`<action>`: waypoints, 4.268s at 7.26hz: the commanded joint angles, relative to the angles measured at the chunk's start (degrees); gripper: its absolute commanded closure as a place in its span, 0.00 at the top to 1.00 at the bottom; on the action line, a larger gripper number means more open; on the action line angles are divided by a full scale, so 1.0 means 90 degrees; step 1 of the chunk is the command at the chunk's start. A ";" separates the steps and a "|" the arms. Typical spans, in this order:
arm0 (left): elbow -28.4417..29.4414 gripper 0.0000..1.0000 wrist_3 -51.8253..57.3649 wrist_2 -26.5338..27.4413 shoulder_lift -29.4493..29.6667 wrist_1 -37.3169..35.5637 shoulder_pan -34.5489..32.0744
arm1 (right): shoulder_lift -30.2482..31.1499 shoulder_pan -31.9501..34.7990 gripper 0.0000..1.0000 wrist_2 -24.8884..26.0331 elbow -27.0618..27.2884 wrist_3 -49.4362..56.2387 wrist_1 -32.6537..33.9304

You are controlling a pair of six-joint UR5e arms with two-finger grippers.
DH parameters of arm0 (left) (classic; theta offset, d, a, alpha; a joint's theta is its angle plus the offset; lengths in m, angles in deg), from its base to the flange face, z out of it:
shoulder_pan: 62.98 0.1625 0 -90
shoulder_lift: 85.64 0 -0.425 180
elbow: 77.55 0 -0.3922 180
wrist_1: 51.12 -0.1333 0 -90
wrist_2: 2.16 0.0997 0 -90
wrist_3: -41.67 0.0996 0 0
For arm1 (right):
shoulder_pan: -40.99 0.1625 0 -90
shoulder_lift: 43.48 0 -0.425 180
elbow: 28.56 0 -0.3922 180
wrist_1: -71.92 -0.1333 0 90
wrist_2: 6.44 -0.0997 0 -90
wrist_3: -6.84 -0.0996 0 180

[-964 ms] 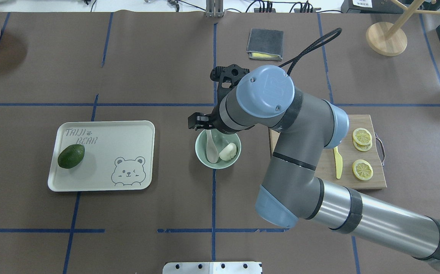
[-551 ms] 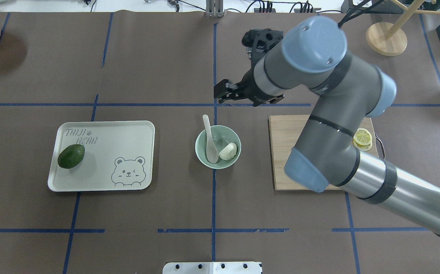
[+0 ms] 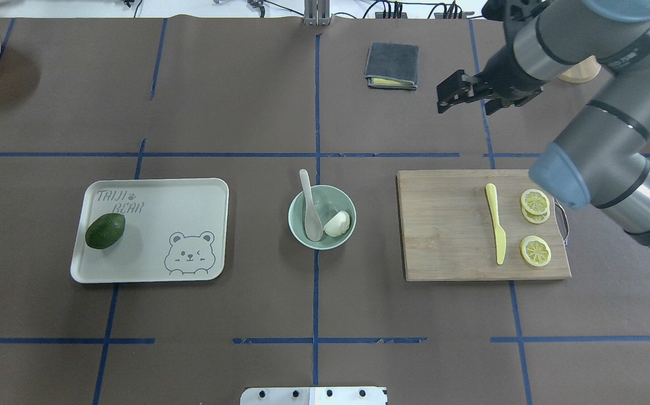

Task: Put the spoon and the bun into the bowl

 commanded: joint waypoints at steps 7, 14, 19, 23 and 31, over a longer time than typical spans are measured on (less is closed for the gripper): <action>0.0219 1.00 0.0010 -0.0017 -0.0010 0.0029 0.0005 | 0.2244 0.3159 1.00 -0.1471 -0.0798 0.5802 0.0897; 0.0559 1.00 0.0040 -0.0017 -0.0010 0.0195 0.0005 | 0.2547 0.4080 1.00 -0.1626 -0.1935 0.6600 0.0742; 0.0629 1.00 0.0010 -0.0017 0.0010 0.0195 0.0015 | 0.2663 0.4080 1.00 -0.1686 -0.1964 0.6609 0.0741; 0.0648 1.00 0.0010 -0.0007 0.0195 0.0175 0.0015 | 0.2801 0.4080 1.00 -0.1696 -0.1915 0.6609 0.0741; 0.0629 1.00 -0.0302 -0.0007 0.0224 0.0195 0.0025 | 0.2781 0.4080 1.00 -0.1667 -0.1807 0.6386 0.0731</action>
